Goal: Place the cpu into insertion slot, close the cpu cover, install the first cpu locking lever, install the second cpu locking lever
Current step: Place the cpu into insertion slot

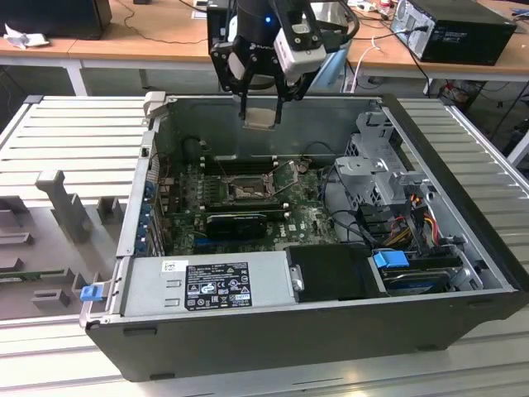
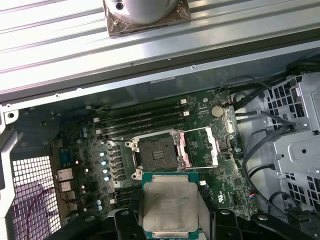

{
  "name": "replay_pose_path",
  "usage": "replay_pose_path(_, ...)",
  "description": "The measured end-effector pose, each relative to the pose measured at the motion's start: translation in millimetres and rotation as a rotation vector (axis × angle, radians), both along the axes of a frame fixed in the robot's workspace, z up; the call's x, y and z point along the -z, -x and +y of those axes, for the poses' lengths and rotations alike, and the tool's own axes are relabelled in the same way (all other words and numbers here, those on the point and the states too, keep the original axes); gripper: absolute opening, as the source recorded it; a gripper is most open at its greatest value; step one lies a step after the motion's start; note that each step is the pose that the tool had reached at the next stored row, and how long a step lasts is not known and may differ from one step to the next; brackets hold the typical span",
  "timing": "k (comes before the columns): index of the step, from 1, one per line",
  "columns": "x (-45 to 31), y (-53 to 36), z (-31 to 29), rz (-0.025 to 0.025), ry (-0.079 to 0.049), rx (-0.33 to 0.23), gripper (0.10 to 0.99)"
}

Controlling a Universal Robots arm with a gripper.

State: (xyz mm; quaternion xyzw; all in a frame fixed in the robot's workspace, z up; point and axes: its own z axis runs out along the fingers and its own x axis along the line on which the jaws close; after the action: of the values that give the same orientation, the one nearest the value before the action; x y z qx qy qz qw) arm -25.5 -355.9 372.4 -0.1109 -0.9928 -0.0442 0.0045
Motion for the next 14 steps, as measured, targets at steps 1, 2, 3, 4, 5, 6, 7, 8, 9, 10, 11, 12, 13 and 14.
replay_pose_path(1,0.7,0.0,0.0,0.0000,0.000,0.011,0.529)
replay_pose_path(2,0.8,0.0,0.0,0.0000,0.000,0.019,0.529)
replay_pose_path(3,0.9,0.0,0.0,0.0001,0.000,0.024,0.529)
replay_pose_path(4,1.0,0.0,0.0,0.0000,0.000,0.034,0.529)
replay_pose_path(5,1.1,0.0,0.0,0.0000,0.000,0.043,0.529)
replay_pose_path(6,1.1,0.0,0.0,0.0000,0.000,0.048,0.529)
replay_pose_path(7,1.1,0.0,0.0,0.0000,0.000,0.053,0.529)
replay_pose_path(8,1.2,0.0,0.0,0.0000,0.000,0.061,0.529)
replay_pose_path(9,1.2,0.0,0.0,0.0000,0.000,0.065,0.529)
replay_pose_path(10,1.2,0.0,0.0,0.0000,0.000,0.073,0.529)
replay_pose_path(11,1.3,0.0,0.0,-0.0001,0.000,0.083,0.529)
replay_pose_path(12,1.4,0.0,0.0,0.0000,0.000,0.091,0.529)
replay_pose_path(13,1.5,0.0,0.0,0.0000,0.000,0.096,0.529)
replay_pose_path(14,1.5,0.0,0.0,0.0000,0.000,0.101,0.529)
